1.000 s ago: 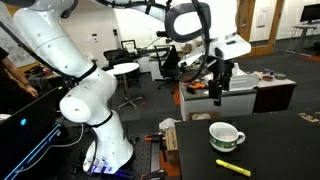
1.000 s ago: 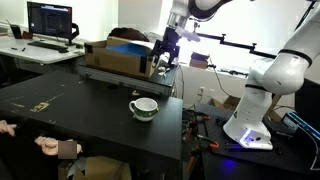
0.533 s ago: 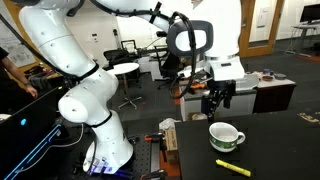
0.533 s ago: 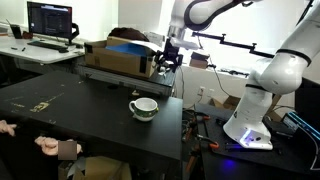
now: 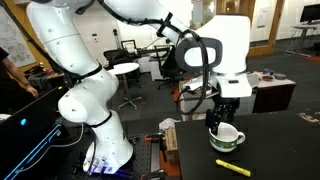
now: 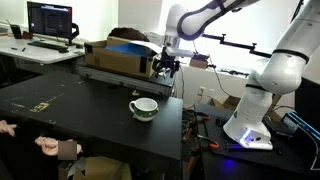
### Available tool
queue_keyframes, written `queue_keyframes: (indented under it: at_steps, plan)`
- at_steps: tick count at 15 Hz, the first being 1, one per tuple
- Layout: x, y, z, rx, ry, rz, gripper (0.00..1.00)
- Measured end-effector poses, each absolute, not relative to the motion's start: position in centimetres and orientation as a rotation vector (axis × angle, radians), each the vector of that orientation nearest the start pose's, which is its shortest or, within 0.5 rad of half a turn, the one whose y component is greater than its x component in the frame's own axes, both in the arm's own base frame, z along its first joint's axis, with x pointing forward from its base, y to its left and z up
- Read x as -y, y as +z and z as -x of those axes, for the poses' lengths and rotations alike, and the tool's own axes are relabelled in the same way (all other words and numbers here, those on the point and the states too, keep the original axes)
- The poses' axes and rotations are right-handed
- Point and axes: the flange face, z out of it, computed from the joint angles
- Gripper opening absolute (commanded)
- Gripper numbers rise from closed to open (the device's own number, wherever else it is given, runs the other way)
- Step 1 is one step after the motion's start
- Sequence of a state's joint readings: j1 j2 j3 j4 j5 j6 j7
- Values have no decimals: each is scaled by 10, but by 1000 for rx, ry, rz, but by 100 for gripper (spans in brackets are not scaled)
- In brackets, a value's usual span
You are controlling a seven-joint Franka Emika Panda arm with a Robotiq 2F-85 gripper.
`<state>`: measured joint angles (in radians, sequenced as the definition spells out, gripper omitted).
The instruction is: Move the marker to the left side of the mug
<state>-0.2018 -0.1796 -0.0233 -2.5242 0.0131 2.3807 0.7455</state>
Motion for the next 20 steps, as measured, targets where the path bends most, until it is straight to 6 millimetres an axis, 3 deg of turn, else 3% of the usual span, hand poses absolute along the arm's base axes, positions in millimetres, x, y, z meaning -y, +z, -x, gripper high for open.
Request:
queue_keyframes:
  at_steps: [8,13,20]
  plan:
    - [98,344,-438,-1464,-53,2766,100]
    - [92,343,-451,-1437,-126,2819,100]
    - [109,312,-471,-1486,-49,2806,100]
